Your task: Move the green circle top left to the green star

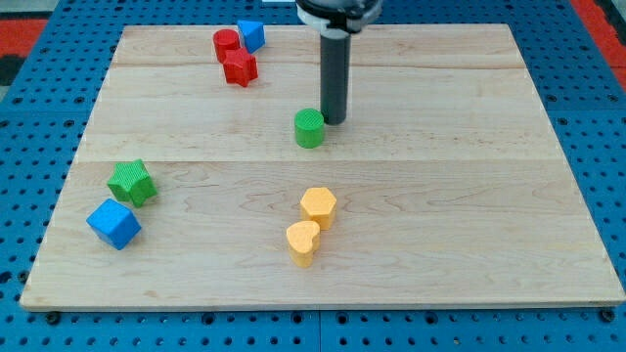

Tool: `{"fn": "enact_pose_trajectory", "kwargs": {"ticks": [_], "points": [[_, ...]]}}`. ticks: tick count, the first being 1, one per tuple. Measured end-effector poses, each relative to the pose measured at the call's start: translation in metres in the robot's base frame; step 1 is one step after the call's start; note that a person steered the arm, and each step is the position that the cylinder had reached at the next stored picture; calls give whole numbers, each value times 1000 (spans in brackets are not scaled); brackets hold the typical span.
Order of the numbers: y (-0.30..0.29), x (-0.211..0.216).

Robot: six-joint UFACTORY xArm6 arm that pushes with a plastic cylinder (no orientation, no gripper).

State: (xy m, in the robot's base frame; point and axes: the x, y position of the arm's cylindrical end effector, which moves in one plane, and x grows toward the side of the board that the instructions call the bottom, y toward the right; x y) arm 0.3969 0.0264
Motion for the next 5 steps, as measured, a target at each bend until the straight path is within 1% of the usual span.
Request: {"fn": "enact_pose_trajectory", "kwargs": {"ticks": [1,2,3,4,5], "points": [[-19,20],[-37,4],[-58,-24],[-176,-12],[-265,13]]}}
